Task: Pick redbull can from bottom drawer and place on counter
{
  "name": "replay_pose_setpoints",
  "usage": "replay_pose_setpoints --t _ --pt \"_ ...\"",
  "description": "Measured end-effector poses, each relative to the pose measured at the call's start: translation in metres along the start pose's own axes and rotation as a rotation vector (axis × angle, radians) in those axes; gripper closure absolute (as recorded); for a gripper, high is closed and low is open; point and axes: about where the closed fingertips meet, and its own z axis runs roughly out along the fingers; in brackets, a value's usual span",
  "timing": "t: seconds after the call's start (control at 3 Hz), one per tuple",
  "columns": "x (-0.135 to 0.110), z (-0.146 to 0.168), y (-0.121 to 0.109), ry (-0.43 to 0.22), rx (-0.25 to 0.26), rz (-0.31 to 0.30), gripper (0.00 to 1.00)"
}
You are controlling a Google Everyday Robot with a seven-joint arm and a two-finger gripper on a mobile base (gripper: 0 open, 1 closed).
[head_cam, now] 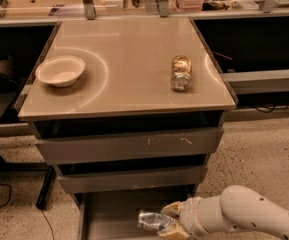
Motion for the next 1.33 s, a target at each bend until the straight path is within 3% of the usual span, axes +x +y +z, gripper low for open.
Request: replay_pose_setpoints --t 0.67,1.0,1.33 --pt "-0.094 -0.047 -0.019 0.032 0.009 -0.148 1.0" --pt "-0.094 -0.047 -0.019 0.032 0.009 -0.148 1.0" --pt "-0.119 -0.056 -0.033 0.021 0.046 -0.195 1.0"
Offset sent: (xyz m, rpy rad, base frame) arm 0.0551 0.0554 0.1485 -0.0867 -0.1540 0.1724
